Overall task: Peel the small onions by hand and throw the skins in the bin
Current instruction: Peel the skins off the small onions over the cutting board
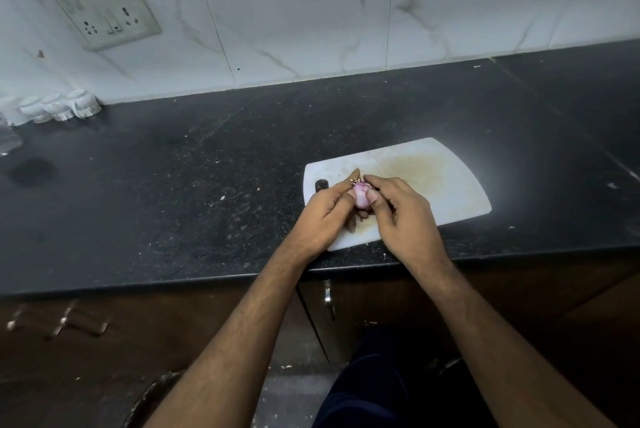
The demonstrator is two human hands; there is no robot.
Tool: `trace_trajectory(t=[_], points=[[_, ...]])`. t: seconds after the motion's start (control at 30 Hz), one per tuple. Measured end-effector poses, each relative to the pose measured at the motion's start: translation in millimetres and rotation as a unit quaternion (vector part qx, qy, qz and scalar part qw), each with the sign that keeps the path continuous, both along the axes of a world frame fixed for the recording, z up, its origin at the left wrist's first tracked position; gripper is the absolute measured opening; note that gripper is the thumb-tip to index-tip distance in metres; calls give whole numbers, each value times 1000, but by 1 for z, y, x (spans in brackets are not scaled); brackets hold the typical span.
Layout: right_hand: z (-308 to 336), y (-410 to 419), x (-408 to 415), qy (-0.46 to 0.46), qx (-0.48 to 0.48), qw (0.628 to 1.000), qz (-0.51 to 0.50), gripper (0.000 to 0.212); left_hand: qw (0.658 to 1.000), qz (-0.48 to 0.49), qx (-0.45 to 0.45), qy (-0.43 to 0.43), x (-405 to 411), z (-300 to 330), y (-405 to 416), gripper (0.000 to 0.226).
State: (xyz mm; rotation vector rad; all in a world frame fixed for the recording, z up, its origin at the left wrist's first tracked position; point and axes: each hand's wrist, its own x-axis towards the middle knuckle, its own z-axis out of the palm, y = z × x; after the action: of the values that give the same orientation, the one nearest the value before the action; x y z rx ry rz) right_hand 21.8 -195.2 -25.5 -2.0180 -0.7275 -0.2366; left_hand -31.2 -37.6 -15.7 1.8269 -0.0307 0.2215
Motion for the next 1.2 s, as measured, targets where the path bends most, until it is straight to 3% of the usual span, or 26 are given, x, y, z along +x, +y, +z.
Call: trace_trajectory(t=[0.37, 0.6, 0.77, 0.93, 1.2], points=[[-2, 0, -4, -8, -20, 1000, 22, 37, 999, 7, -52, -2, 2, -1, 2, 21], [-4, 2, -3, -41, -43, 998, 17, 40, 997, 32, -73, -3, 3, -1, 4, 30], [1, 0, -5, 33, -20, 999, 26, 59, 996, 61, -65, 1, 3, -2, 6, 37], [5, -3, -1, 60, 12, 997, 36, 50, 996, 61, -65, 12, 3, -1, 5, 37], [5, -5, -3, 51, 12, 998, 38, 36, 987, 69, -135, 56, 7, 3, 6, 23]])
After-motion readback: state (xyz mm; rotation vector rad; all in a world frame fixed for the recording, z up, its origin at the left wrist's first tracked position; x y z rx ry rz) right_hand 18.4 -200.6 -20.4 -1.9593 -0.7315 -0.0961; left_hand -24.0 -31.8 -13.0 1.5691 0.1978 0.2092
